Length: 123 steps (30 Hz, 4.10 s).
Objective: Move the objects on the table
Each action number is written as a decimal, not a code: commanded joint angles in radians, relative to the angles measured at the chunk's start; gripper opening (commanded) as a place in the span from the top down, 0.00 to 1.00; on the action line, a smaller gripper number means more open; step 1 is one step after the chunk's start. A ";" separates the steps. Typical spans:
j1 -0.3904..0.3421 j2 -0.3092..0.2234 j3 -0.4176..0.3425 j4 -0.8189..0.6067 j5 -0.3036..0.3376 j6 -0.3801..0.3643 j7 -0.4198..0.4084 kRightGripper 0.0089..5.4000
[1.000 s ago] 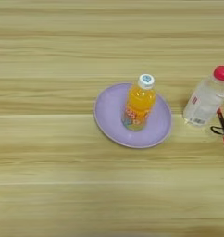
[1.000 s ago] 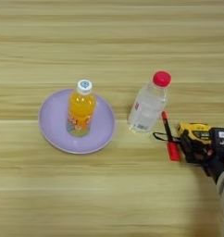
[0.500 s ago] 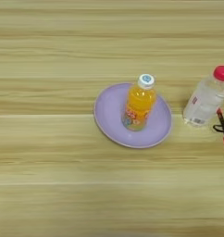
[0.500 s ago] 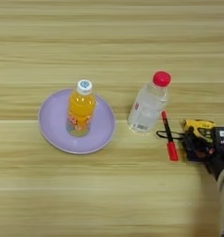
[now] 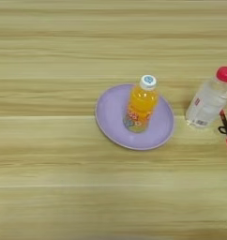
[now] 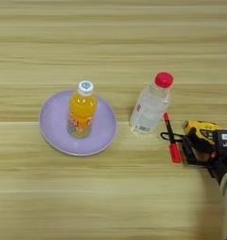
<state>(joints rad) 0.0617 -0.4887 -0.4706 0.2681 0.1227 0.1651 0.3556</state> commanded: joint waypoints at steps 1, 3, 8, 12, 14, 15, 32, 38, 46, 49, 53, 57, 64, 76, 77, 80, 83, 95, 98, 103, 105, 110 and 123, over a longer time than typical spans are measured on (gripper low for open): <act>-0.030 -0.048 -0.025 -0.070 0.013 -0.015 -0.026 0.01; -0.029 -0.048 -0.029 -0.080 0.016 -0.012 -0.029 0.01; -0.019 -0.043 -0.037 -0.127 0.027 0.004 -0.041 0.01; -0.010 -0.039 -0.037 -0.163 0.035 0.020 -0.044 0.01; -0.005 -0.037 -0.036 -0.179 0.038 0.027 -0.044 0.01; -0.002 -0.036 -0.037 -0.188 0.040 0.031 -0.044 0.01; 0.152 0.016 -0.033 -0.601 0.108 0.193 -0.023 0.01; 0.198 0.013 -0.007 -0.669 0.113 0.224 0.020 0.01; 0.260 0.010 0.027 -0.804 0.117 0.280 0.071 0.01; 0.280 0.006 0.042 -0.851 0.123 0.312 0.095 0.01; 0.305 0.003 0.062 -0.898 0.130 0.338 0.131 0.01; 0.330 -0.002 0.087 -0.928 0.142 0.366 0.172 0.01; 0.356 -0.006 0.141 -0.957 0.153 0.388 0.220 0.01; 0.288 0.061 0.296 -0.969 0.123 0.335 0.189 0.01; 0.284 0.071 0.312 -0.965 0.119 0.328 0.183 0.01; 0.270 0.089 0.352 -0.958 0.108 0.311 0.170 0.01; 0.240 0.105 0.387 -0.937 0.086 0.289 0.157 0.01; 0.112 0.139 0.476 -0.803 0.033 0.239 0.129 0.01; 0.084 0.147 0.491 -0.771 0.026 0.230 0.125 0.01; 0.041 0.157 0.497 -0.719 0.018 0.219 0.116 0.01; 0.026 0.161 0.500 -0.702 0.017 0.215 0.113 0.01; -0.003 0.172 0.512 -0.665 0.010 0.205 0.108 0.01; -0.072 0.207 0.533 -0.592 0.002 0.187 0.092 0.01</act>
<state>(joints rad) 0.0523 -0.2787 0.0724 -0.3049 0.1265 0.4003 0.4644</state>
